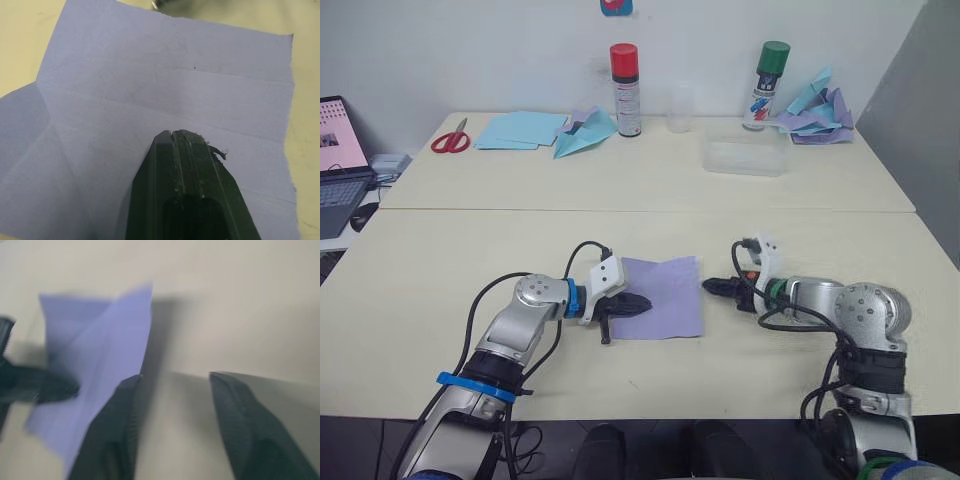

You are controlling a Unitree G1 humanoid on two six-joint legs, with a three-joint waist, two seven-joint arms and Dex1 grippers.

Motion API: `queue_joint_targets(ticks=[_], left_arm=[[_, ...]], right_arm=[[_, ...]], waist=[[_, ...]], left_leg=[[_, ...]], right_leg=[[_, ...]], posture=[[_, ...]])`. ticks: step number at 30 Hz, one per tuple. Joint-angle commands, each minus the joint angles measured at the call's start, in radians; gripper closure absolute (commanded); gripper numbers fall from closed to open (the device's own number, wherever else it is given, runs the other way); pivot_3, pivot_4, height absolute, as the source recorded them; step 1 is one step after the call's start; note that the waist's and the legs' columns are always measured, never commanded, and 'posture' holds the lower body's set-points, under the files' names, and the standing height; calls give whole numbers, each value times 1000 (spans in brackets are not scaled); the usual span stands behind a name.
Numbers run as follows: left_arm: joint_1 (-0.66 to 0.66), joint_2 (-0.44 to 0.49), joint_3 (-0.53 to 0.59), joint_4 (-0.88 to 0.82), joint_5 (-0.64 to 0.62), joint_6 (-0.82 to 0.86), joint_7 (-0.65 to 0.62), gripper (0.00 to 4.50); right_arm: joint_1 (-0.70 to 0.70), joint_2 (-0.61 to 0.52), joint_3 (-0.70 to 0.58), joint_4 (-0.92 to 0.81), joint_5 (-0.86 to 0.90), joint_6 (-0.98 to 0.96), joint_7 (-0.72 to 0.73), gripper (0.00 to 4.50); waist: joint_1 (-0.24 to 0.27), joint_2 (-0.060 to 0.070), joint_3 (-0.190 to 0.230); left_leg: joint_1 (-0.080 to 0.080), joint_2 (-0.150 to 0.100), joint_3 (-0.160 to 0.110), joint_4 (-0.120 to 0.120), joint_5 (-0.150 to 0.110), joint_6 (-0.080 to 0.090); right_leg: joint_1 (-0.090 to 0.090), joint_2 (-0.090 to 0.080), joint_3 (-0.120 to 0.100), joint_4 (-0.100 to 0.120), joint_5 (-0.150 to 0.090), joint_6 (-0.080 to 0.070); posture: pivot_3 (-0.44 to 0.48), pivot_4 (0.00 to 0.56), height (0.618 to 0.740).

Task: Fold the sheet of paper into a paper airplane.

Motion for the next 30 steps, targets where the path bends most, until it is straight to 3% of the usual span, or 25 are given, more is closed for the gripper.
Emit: queue_joint_targets(ticks=[1,4,11,17,24,30], left_arm=[[34,0,-34,29,34,24,9,4500],[37,-2,-32,32,41,20,19,4500],[57,-13,-16,4,26,45,56,4500],[86,-31,33,-48,-12,105,114,4500],[27,-147,241,46,-73,224,429,4500],[-1,-180,337,108,-97,199,557,4500]], right_arm=[[-27,1,117,-73,-55,-263,160,1380],[-8,17,231,-69,-109,-370,225,1913],[53,47,427,70,-323,-589,237,4473],[112,21,540,143,-447,-613,259,4473],[120,0,548,165,-487,-606,315,4473],[122,7,543,171,-501,-605,342,4473]], waist=[[-1,0,0],[0,1,-1],[3,0,-1],[1,0,-1],[1,-1,-2],[1,-1,-2]], left_leg=[[1,0,0,0,0,0],[1,1,-2,0,0,0],[1,0,-1,2,0,0],[3,0,-1,1,0,0],[9,0,-1,1,0,0],[9,1,-1,0,0,0]], right_leg=[[0,0,0,0,0,0],[1,1,-1,0,0,0],[3,0,1,0,0,0],[3,1,1,1,0,0],[8,1,1,2,0,0],[9,2,1,1,0,0]], posture=[[0,150,740],[0,150,740],[0,150,740],[0,150,740],[0,150,740],[0,150,740]])
